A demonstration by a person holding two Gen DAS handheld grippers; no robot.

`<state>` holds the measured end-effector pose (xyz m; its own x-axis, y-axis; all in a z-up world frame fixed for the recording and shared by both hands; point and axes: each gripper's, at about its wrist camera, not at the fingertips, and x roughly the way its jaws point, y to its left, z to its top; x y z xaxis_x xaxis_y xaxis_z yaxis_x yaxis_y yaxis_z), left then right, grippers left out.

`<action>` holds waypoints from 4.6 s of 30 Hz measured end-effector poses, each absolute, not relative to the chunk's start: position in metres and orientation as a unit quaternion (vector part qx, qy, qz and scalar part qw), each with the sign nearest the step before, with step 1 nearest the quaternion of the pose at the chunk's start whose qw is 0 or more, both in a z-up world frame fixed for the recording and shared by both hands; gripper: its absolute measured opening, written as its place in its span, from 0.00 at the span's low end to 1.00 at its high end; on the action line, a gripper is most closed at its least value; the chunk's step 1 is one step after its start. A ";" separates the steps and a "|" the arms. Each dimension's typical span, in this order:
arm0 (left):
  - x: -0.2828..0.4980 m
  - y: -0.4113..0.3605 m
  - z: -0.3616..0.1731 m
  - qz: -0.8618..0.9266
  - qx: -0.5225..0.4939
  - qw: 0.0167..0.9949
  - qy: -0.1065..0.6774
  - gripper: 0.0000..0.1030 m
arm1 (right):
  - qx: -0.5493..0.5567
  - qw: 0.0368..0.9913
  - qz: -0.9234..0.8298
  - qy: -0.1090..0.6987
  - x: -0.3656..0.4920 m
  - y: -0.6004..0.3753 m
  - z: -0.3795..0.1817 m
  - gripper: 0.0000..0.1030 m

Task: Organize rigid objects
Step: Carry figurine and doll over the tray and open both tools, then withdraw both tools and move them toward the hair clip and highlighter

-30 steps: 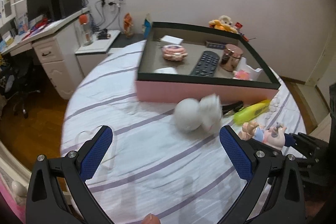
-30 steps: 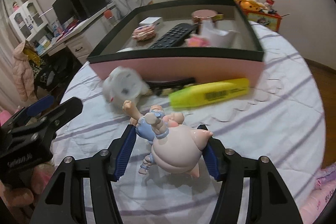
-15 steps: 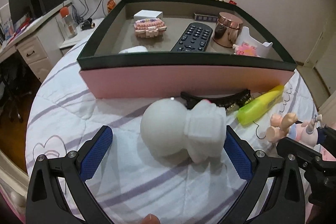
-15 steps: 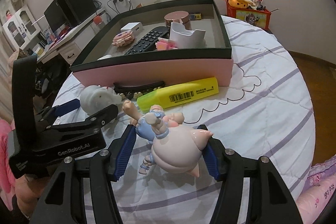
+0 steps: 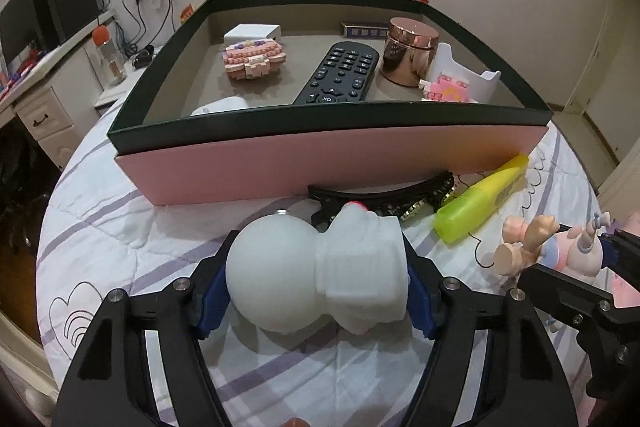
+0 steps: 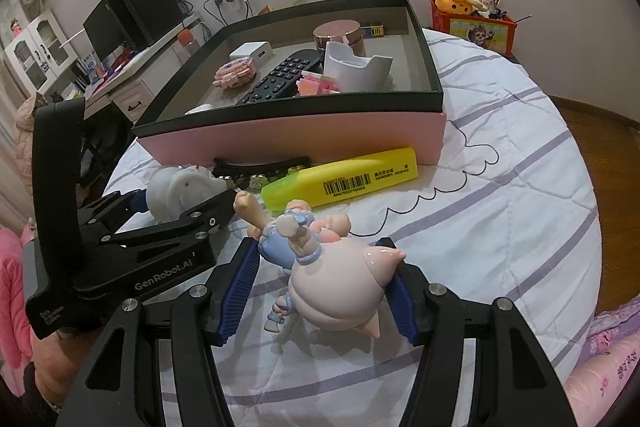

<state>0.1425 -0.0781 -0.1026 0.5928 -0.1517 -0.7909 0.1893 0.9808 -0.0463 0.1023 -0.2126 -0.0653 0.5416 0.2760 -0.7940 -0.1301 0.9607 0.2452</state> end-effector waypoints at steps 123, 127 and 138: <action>0.027 -0.028 0.000 -0.044 -0.007 0.924 0.381 1.00 | 0.067 0.887 0.030 0.455 0.071 -0.209 -0.027 0.82; 0.045 -0.031 -0.016 -0.045 -0.004 0.917 0.396 1.00 | 0.082 0.881 0.015 0.465 0.097 -0.211 -0.042 0.82; 0.084 -0.035 -0.045 -0.048 -0.008 0.904 0.424 1.00 | 0.117 0.872 -0.028 0.475 0.152 -0.206 -0.067 0.82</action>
<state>0.0835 -0.0351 -0.0451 0.6357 -0.0936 -0.7663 0.0802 0.9953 -0.0550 0.1518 -0.2058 -0.0674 0.5472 0.0629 -0.8347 0.1596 0.9710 0.1778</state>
